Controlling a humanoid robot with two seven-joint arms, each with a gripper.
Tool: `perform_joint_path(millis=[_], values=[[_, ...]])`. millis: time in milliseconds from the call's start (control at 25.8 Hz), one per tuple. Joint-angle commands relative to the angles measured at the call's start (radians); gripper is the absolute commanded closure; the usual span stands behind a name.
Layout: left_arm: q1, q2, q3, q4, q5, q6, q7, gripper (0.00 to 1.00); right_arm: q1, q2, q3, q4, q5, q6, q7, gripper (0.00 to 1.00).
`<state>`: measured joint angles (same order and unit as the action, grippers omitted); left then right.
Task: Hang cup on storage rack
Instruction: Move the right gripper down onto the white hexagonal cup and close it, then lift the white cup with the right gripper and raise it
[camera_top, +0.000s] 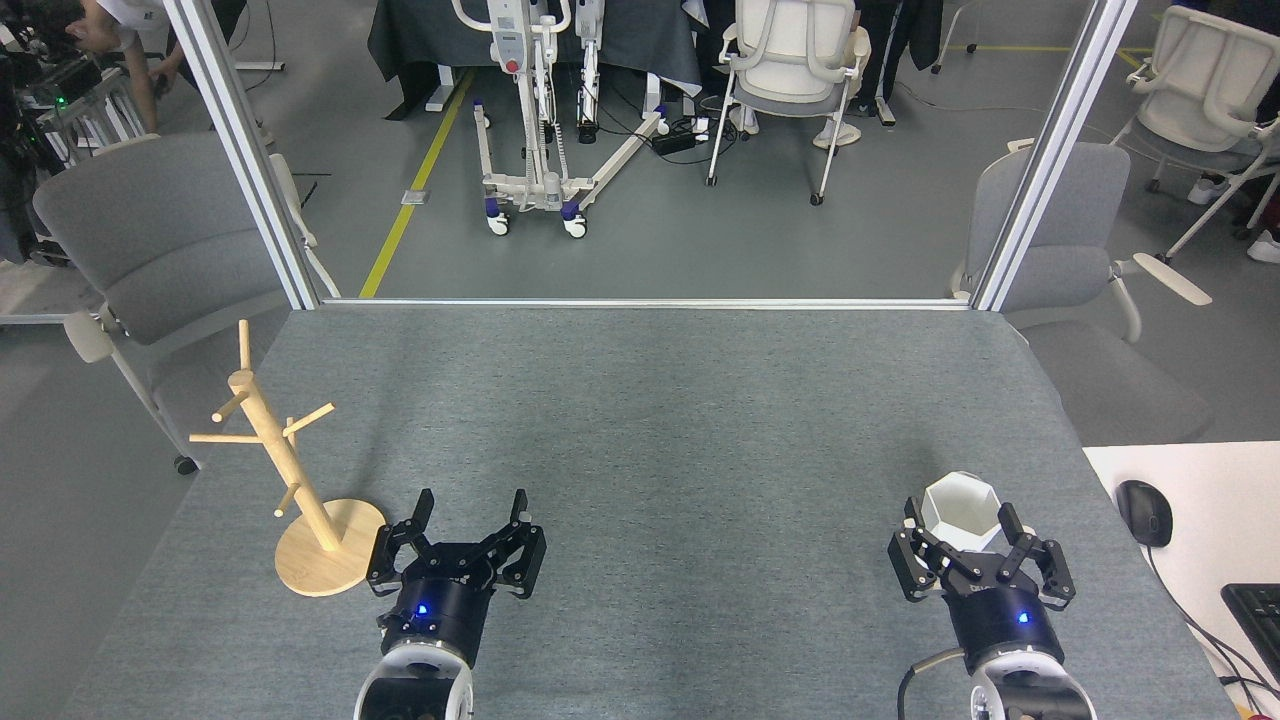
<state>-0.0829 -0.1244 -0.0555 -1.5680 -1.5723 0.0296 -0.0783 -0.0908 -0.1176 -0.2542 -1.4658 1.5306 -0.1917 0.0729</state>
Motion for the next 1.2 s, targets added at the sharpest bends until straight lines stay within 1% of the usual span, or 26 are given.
perform_joint_path(millis=[0, 116, 232, 387, 465, 814, 930, 1007, 1162], values=[[0.0, 0.002, 0.0, 0.0, 0.0, 0.001, 0.0, 0.01, 0.003, -0.001, -0.065, 0.016, -0.009, -0.071, -0.008, 0.0], [0.0, 0.005, 0.0, 0.002, 0.0, 0.001, 0.0, 0.0, 0.006, -0.005, -0.07, 0.056, -0.009, -0.101, -0.007, 0.0], [0.0, 0.005, 0.0, 0.003, 0.0, 0.001, 0.0, 0.01, 0.005, -0.042, -0.073, 0.119, -0.009, -0.146, -0.013, 0.0], [0.0, 0.006, -0.001, 0.006, 0.0, -0.002, 0.0, 0.0, -0.003, -0.051, -0.074, 0.173, -0.007, -0.155, -0.085, 0.0], [0.0, 0.008, -0.001, 0.023, -0.003, -0.002, 0.003, 0.01, -0.001, -0.054, -0.074, 0.185, -0.004, -0.15, -0.108, 0.0], [-0.005, 0.009, 0.0, 0.042, -0.005, -0.002, 0.003, 0.01, -0.018, -0.093, -0.076, 0.24, -0.007, -0.141, -0.111, 0.0], [-0.003, 0.009, -0.001, 0.042, -0.005, -0.002, 0.003, 0.01, -0.055, -0.1, -0.073, 0.282, -0.006, -0.14, -0.111, 0.0], [-0.003, 0.009, 0.0, 0.04, -0.005, -0.002, 0.003, 0.01, -0.06, -0.119, -0.073, 0.288, -0.006, -0.14, -0.111, 0.0], [-0.005, 0.008, 0.0, 0.039, -0.005, -0.001, 0.003, 0.01, -0.093, -0.125, -0.071, 0.338, -0.006, -0.14, -0.111, 0.0]])
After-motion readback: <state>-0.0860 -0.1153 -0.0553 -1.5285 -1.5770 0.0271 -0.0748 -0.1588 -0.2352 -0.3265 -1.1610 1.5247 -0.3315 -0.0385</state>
